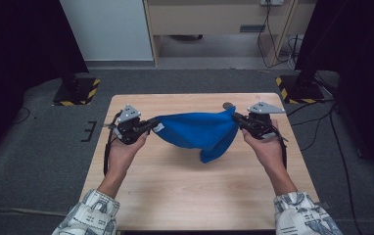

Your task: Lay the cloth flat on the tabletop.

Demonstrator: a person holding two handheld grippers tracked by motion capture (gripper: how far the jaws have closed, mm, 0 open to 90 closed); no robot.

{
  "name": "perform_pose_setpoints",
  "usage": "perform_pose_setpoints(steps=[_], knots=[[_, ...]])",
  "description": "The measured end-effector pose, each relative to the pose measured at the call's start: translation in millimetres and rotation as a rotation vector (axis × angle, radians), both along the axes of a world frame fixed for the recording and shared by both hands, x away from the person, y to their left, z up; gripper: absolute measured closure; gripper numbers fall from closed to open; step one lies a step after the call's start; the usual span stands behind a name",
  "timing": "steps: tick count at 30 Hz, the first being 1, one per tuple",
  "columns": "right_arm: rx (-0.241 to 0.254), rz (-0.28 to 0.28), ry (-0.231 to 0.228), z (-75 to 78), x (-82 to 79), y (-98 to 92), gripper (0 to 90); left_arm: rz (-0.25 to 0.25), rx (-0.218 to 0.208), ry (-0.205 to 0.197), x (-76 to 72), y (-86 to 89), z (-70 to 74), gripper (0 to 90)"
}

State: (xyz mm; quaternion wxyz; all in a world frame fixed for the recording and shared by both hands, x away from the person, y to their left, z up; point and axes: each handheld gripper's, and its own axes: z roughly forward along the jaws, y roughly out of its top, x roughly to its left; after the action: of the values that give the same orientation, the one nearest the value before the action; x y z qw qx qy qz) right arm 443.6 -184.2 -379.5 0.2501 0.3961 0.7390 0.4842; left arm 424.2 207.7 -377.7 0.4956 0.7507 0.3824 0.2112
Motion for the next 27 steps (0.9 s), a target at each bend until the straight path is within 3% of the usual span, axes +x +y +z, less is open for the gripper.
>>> perform_pose_setpoints(steps=[19,27], knots=[[0.007,0.005,-0.034,16.9,-15.2,-7.6,88.0,-0.031,-0.017,-0.047,-19.8,-1.9,20.5,87.0],[0.014,0.008,-0.056,25.8,-25.3,-11.6,88.0,-0.044,-0.025,-0.048,-25.6,-2.7,24.2,87.0]])
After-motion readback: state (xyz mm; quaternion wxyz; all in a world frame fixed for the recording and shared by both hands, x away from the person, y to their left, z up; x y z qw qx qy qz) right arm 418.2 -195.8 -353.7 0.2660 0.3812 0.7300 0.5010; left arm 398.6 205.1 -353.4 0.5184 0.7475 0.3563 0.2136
